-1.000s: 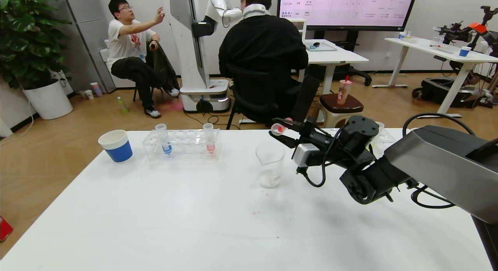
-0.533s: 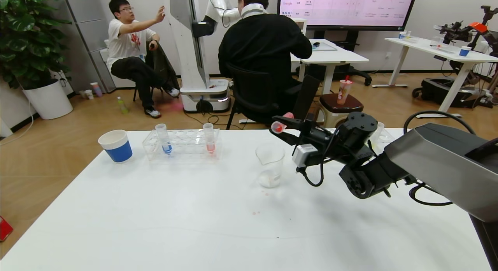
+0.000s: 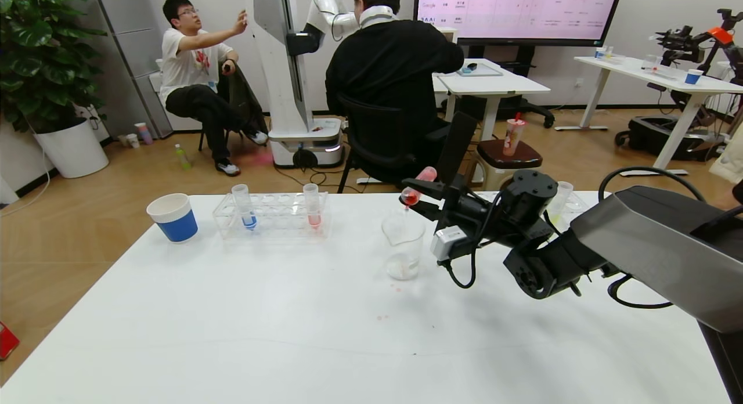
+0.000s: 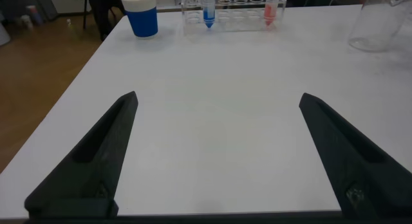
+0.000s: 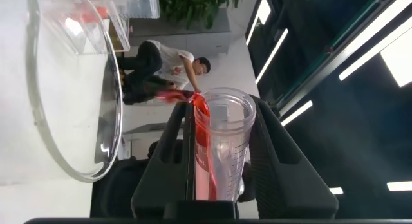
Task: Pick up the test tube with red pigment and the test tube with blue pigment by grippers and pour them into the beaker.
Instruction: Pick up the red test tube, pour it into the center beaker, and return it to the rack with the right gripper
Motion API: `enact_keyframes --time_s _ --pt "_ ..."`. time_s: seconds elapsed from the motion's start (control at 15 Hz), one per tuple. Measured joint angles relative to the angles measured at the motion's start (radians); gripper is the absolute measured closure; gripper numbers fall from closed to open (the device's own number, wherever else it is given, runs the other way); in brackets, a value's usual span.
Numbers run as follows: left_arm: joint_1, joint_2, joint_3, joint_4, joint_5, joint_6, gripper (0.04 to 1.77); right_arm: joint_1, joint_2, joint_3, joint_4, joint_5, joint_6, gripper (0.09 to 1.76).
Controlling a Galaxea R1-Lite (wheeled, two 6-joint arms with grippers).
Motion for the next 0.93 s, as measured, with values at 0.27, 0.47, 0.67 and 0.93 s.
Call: enact_keyframes --time_s 0.27,0.47,0.67,0.93 --pt "0.0 0.0 0.0 0.0 0.0 0.0 0.06 0.0 0.001 0.001 0.01 0.001 -0.063 1.34" --pt "0.0 0.0 0.0 0.0 0.0 0.0 0.06 0.001 0.0 -0.005 0.013 0.001 -0.102 1.34" --pt "0.0 0.0 0.0 0.0 0.0 0.0 0.06 0.005 -0.005 -0.008 0.015 0.001 -0.139 1.34" --pt "0.0 0.0 0.0 0.0 -0.001 0.0 0.06 0.005 -0.011 -0.01 0.015 0.001 -0.198 1.34"
